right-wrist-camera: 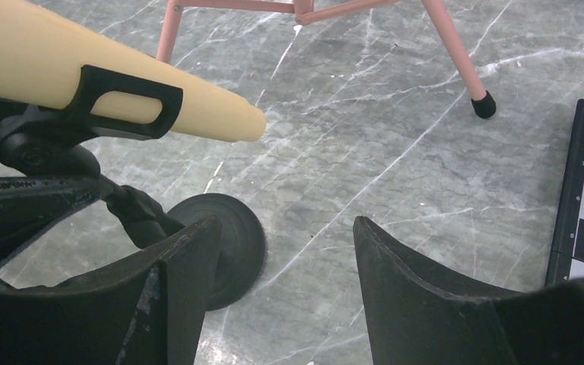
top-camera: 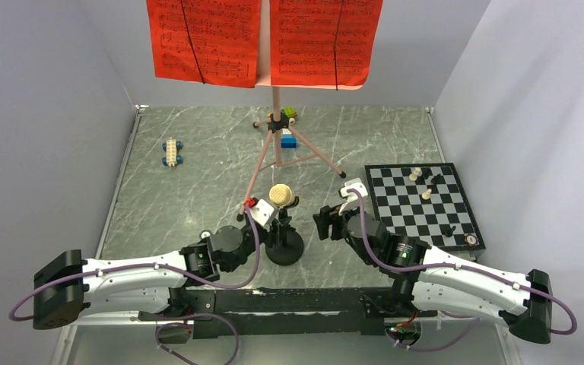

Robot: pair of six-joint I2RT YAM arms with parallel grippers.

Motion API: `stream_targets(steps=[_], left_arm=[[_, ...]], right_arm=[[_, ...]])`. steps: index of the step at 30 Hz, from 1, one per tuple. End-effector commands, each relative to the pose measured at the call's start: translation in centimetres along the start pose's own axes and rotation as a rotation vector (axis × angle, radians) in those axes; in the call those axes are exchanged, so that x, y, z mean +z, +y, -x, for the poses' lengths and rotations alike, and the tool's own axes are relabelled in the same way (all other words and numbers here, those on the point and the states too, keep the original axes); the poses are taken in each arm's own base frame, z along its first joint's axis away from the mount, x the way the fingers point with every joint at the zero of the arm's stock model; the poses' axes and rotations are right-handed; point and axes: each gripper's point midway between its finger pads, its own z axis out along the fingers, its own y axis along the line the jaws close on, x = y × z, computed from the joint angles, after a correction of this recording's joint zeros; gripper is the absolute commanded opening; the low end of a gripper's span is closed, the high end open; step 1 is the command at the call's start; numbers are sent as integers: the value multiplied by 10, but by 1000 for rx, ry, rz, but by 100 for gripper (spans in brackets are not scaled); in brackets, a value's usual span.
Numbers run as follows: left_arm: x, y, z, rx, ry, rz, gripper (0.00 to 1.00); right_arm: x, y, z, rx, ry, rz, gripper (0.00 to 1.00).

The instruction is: Pack up the instrument practice props

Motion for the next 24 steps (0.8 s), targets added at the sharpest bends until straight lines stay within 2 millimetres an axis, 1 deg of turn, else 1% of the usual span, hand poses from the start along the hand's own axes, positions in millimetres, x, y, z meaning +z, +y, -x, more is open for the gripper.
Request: stream_targets(steps=[1,5,7,9,12,14,18,24], left_arm=[[2,4,26,-20,-89,34,43],[2,4,21,6,-76,27,20],[2,3,11,20,-55,13,8],[-1,-1,2,23,-43,-16,0],[-5,-5,-15,20,-22,-60,0],[-9,-8,-28,20,1,-83,0],[-15,-11,-56,15,61,-120,0],[-22,-15,-82,19,134,-160,0]], right_arm=[[-3,4,16,32,-36,18,69],[-3,8,14,12,-31,44,68],[-2,12,13,-12,-30,72,68],[-2,19,11,-41,-29,114,68],[0,27,10,-67,-40,159,69],[0,30,13,-80,-74,187,70],[-4,43,32,-118,-187,271,70],[-12,62,49,-295,-348,378,70]])
